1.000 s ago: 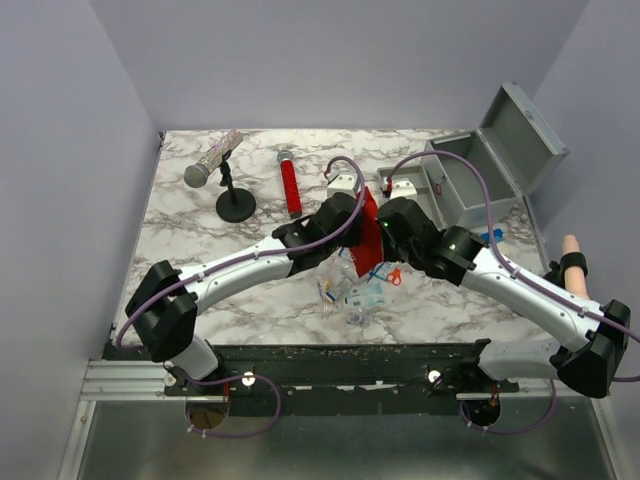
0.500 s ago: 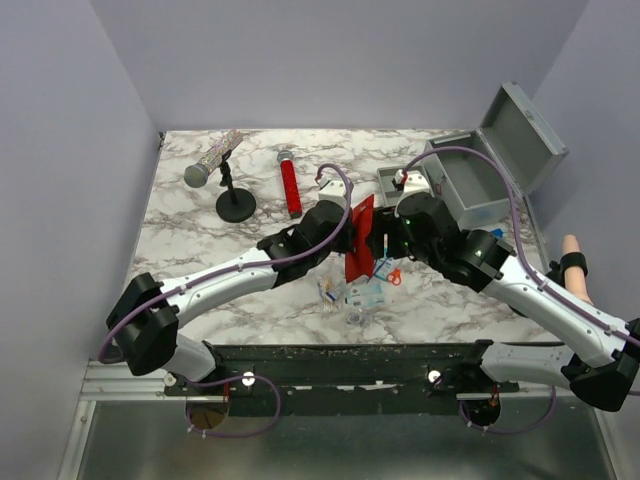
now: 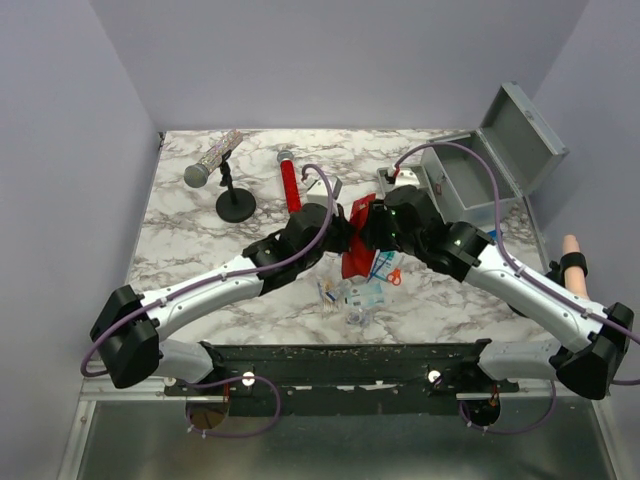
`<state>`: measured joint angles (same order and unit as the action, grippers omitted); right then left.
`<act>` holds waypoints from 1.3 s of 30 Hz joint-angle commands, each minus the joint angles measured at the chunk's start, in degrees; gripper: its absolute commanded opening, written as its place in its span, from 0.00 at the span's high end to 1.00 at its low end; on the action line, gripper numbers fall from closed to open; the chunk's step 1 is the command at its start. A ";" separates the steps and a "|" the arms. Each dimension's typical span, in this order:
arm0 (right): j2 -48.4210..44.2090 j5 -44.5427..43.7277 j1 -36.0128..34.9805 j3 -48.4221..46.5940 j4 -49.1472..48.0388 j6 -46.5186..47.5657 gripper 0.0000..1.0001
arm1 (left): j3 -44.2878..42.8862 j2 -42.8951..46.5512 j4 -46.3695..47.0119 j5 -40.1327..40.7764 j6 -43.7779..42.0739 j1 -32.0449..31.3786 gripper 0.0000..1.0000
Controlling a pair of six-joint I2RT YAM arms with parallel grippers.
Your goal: Organize the medicine kit
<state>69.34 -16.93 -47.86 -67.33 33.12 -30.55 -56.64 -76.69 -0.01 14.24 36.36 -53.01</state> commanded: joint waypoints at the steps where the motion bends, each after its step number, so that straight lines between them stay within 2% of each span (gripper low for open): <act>1: 1.06 1.81 1.71 0.97 0.71 -1.97 0.56 | 1.53 2.59 1.86 -1.32 1.08 -0.25 1.00; 7: -2.54 -0.91 1.80 2.12 0.71 -0.04 0.93 | 2.15 2.33 1.24 -0.44 1.43 -0.25 1.00; 8: -2.98 -1.17 1.80 2.20 0.97 0.48 0.97 | 2.15 2.33 1.15 -0.18 1.43 -0.16 1.00; 19: -7.82 0.23 1.80 3.70 2.11 5.49 0.99 | -0.48 0.84 -4.29 5.00 2.05 0.19 0.99; 21: -7.47 -1.61 1.80 2.56 4.39 6.46 0.99 | -1.01 1.01 -5.70 5.80 2.05 0.72 0.93; 23: -6.85 -3.89 1.80 1.33 6.68 7.86 0.99 | -1.01 1.45 -5.79 5.71 1.96 1.24 0.80; 24: -6.42 -5.38 1.80 0.72 7.91 8.39 0.99 | -1.01 1.80 -5.62 5.19 1.70 1.51 0.70; 26: -5.27 -8.54 1.80 -1.39 11.07 9.36 0.99 | -1.10 2.33 -4.91 4.48 0.47 1.69 0.39; 28: -4.39 -10.66 1.80 -3.06 13.53 10.59 0.99 | -1.19 2.68 -5.00 4.74 -0.32 1.86 0.25; 30: -4.39 -11.72 1.80 -3.86 14.86 11.73 0.99 | -0.58 3.21 -3.86 3.87 -0.67 2.30 0.21; 39: -5.88 -13.57 1.80 -3.43 17.59 15.69 0.99 | 3.72 8.65 2.29 -0.88 1.26 2.92 0.17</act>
<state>64.82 -25.89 -46.39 -70.41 45.65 -17.91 -55.48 -72.49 -1.50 14.41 37.06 -50.96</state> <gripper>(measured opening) 0.016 0.802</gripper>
